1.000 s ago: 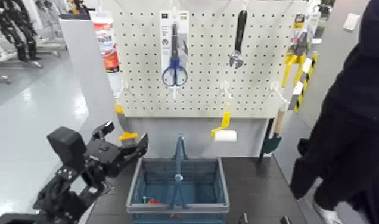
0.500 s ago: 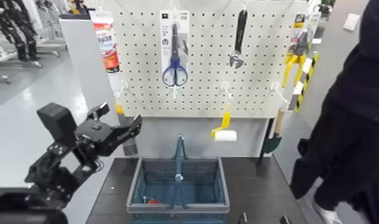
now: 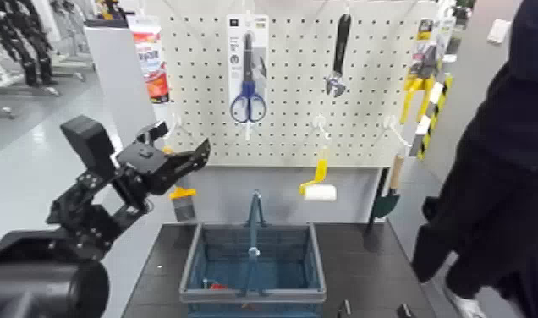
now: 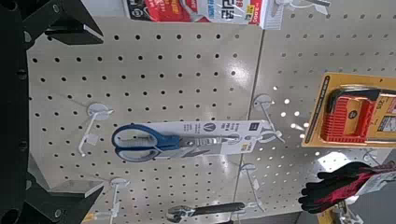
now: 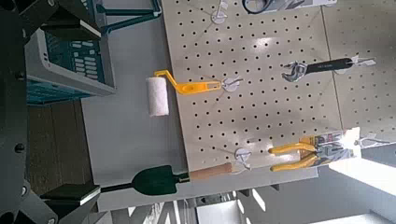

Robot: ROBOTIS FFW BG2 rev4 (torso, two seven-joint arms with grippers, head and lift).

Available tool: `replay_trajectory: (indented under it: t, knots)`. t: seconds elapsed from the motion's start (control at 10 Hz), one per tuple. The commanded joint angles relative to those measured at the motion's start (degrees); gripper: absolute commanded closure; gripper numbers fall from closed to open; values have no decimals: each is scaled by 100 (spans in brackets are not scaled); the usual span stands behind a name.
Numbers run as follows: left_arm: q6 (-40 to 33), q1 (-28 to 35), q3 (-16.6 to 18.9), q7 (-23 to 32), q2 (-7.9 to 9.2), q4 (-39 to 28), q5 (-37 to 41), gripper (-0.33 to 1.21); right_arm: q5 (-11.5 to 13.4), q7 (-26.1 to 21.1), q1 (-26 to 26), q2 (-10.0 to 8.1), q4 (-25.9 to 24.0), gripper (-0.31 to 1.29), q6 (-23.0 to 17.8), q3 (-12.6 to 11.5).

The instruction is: Put the blue scissors into the crate.

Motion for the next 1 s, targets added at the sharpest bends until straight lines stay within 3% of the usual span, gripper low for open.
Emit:
replay_trajectory:
  t: [0.1, 1.0]
  knots:
    - [-56, -432, -106, -157, -24, 347, 70, 21, -19, 0, -16, -21, -17, 15, 8, 26]
    - [14, -2032, -458, -1186, -15, 1814, 35, 25, -89, 0, -69, -56, -9, 14, 8, 78]
